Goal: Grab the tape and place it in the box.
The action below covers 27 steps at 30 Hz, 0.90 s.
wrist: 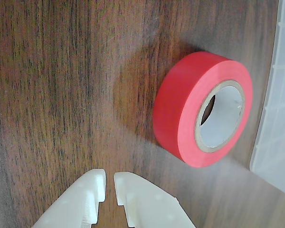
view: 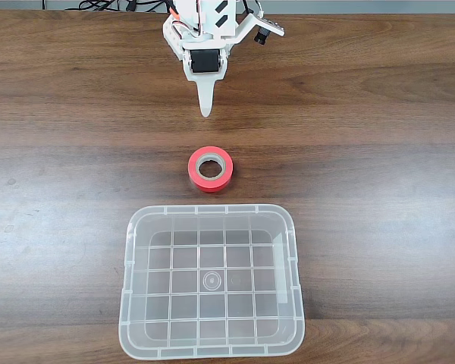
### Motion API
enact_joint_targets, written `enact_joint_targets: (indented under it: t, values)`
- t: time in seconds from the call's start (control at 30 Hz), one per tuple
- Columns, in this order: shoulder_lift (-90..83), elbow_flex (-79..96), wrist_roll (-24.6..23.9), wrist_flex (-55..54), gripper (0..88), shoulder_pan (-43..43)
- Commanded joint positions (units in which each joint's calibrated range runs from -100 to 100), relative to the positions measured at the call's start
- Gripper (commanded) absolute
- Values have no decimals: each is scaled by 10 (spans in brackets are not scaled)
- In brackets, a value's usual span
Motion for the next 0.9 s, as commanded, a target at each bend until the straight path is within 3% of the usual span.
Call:
enact_joint_targets:
  t: [0.0, 0.87]
  values:
    - [-8, -7, -2, 1, 13, -2]
    - [-8, -7, -6, 1, 12, 4]
